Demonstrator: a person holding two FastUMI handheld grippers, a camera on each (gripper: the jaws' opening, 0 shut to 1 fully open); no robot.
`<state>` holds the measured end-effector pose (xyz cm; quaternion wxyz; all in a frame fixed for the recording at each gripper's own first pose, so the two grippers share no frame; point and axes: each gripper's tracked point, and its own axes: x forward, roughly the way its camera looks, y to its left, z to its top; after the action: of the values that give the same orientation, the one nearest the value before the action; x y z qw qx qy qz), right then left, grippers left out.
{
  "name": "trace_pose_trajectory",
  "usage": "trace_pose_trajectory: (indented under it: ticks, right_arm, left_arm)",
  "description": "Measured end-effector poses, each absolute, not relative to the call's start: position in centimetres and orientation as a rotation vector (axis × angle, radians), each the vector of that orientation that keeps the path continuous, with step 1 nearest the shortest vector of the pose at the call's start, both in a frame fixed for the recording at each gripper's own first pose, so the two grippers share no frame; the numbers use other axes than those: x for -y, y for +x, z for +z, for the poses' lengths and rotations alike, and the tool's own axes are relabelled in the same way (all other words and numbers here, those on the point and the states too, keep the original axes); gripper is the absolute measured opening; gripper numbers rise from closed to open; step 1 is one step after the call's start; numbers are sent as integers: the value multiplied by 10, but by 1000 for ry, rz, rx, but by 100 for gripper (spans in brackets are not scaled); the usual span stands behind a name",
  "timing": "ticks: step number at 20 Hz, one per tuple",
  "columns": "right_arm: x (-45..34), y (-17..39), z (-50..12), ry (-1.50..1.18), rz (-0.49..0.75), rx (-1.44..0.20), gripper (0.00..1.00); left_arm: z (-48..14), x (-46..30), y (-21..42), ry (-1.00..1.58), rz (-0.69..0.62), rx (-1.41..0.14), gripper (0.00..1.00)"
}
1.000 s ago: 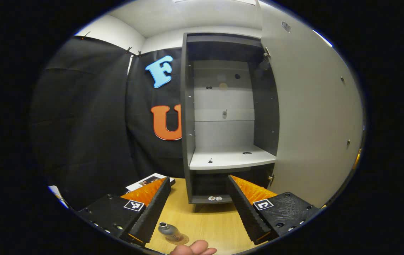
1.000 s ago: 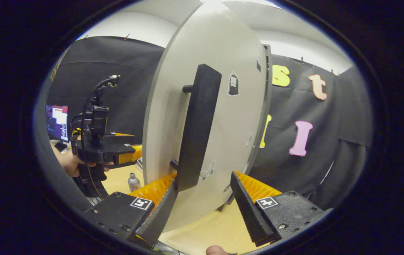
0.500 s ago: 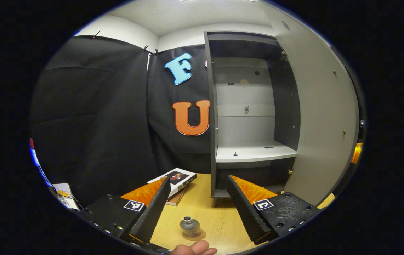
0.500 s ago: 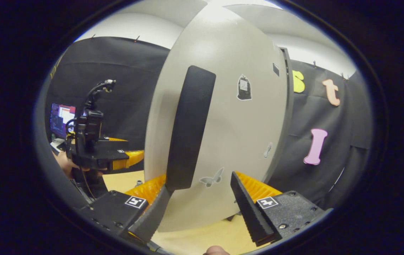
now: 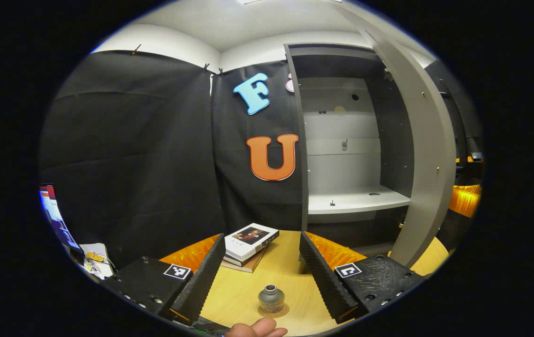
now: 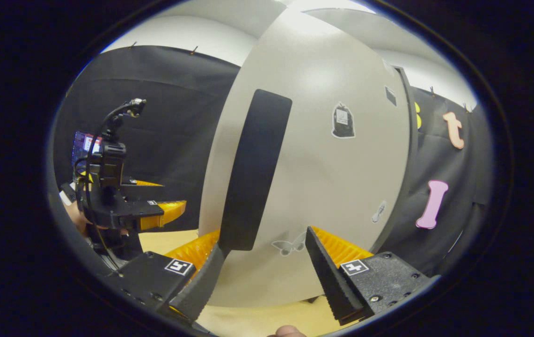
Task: Open the cabinet door with the right hand, grasp the bottle in the cabinet with the left hand and place it on the coaster, then close the cabinet door with the right hand.
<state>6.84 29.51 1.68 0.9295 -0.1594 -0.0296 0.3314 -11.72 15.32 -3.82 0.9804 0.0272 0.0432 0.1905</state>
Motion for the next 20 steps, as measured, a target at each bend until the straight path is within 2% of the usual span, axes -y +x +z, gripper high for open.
trace_pose_trajectory:
  ticks: [12,15,18,20]
  right_arm:
    - [-350,120,14,-328,727,55,100]
    - [-324,166,17,-259,581,3,100]
    - [-288,192,30,3,522,-73,100]
    - [-265,197,39,86,486,-66,100]
  left_arm:
    - [-55,-200,-147,33,550,-130,96]
    - [-55,-199,-147,41,549,-138,96]
    - [-47,-196,-141,58,538,-115,96]
    - [-41,-195,-137,80,537,-101,96]
